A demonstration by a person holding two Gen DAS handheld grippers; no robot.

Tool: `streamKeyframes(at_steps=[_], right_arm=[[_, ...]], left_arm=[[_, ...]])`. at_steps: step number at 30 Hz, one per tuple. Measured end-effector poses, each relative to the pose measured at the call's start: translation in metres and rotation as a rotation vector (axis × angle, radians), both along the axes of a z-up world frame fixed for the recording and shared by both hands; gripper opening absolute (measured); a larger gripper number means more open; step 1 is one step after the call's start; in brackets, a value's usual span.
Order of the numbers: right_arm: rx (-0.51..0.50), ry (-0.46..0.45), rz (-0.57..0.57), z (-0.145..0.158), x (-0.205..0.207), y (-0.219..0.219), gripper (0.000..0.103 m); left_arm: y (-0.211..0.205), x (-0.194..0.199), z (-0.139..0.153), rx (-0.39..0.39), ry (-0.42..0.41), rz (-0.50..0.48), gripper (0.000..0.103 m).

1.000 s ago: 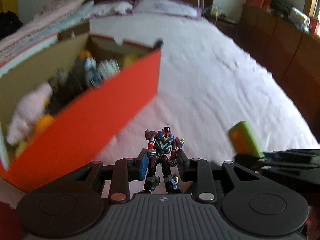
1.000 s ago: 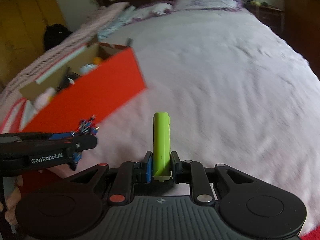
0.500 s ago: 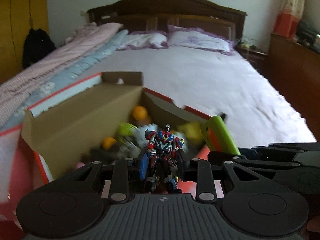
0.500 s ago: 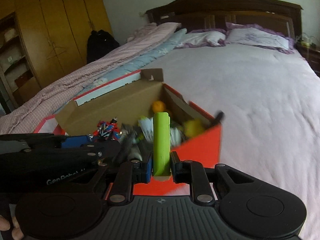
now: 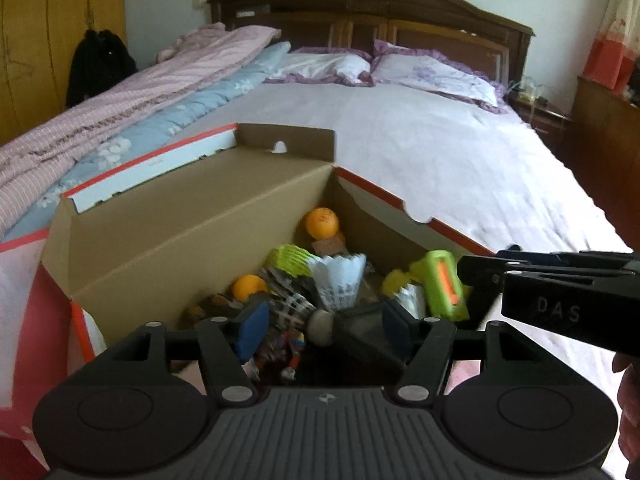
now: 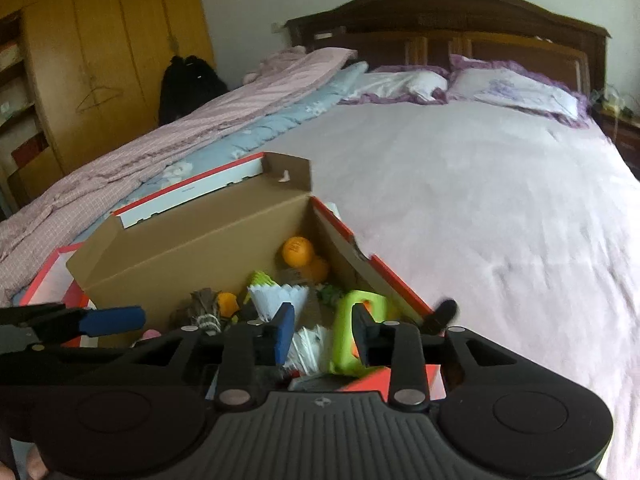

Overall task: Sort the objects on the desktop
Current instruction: 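Lower the robot figure and green case into the box and open both grippers, then grasp the black case on the bed with the right gripper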

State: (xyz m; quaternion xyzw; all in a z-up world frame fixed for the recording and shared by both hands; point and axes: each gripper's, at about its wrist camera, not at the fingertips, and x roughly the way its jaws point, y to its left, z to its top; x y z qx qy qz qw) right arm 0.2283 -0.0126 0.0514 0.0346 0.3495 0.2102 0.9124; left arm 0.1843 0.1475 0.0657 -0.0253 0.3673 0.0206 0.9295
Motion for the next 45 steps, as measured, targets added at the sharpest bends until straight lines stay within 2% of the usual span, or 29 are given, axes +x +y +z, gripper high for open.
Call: streamKeyframes(at_steps=[2, 9, 19, 24, 26, 33, 39, 42, 45], right_arm=[[0.014, 0.019, -0.014, -0.004, -0.009, -0.013, 0.037], [-0.002, 0.093, -0.068, -0.024, -0.07, -0.068, 0.041], [0.005, 0.279, -0.21, -0.075, -0.158, -0.144, 0.042], [0.044, 0.363, -0.274, -0.097, -0.185, -0.165, 0.046], [0.071, 0.395, -0.291, -0.103, -0.19, -0.167, 0.05], [0.15, 0.483, -0.291, -0.119, -0.194, -0.156, 0.05], [0.199, 0.514, -0.285, -0.128, -0.185, -0.145, 0.051], [0.271, 0.527, -0.294, -0.137, -0.178, -0.146, 0.053], [0.314, 0.506, -0.307, -0.137, -0.174, -0.147, 0.047]], left_arm=[[-0.007, -0.008, -0.001, -0.007, -0.002, -0.026, 0.069], [-0.039, -0.044, -0.002, -0.033, -0.001, -0.11, 0.071], [-0.097, -0.104, -0.035, -0.034, 0.084, -0.231, 0.078], [-0.104, -0.114, -0.065, -0.031, 0.167, -0.22, 0.078], [-0.106, -0.117, -0.077, -0.03, 0.202, -0.213, 0.078], [-0.107, -0.115, -0.106, 0.01, 0.276, -0.199, 0.078], [-0.105, -0.113, -0.121, 0.01, 0.303, -0.186, 0.079], [-0.102, -0.109, -0.124, 0.008, 0.302, -0.176, 0.08], [-0.099, -0.108, -0.125, 0.009, 0.305, -0.166, 0.08]])
